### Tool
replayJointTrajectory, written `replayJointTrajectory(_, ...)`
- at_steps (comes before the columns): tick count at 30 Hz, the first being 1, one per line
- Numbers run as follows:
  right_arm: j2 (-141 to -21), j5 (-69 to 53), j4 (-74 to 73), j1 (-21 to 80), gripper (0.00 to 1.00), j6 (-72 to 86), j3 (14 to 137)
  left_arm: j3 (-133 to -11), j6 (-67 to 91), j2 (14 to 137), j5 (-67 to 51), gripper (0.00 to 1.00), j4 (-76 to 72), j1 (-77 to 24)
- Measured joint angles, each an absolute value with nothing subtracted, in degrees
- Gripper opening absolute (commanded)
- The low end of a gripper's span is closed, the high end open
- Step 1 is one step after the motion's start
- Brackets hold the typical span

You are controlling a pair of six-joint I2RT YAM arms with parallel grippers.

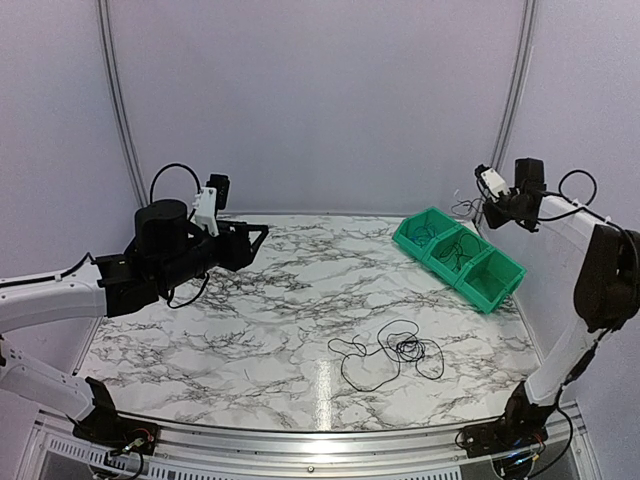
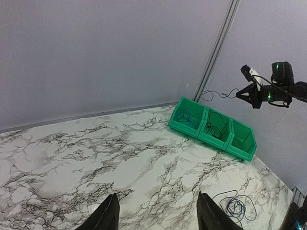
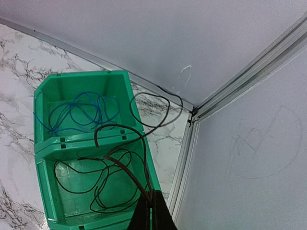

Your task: Untangle the cables

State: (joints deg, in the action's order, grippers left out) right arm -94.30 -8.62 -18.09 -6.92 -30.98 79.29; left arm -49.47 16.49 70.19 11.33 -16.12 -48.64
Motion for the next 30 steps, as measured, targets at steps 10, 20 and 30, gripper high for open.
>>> replayJointTrajectory(10,-99.3,-4.7,-19.4,-7.0,0.00,-32.8,76.0,-49.7,16.5,70.5,11.4,0.58,-15.9,-48.6)
replayJointTrajectory(20,-95.0,-6.3,-21.4,-7.4,0.00,-30.2,80.2,-49.7,16.5,70.8,11.3,0.58,-15.8,-48.6)
replayJointTrajectory(30,-89.8,-5.2,-20.6,-7.4,0.00,-31.0,79.4,-49.8,16.5,70.9,10.9,0.58,-15.1,-48.6)
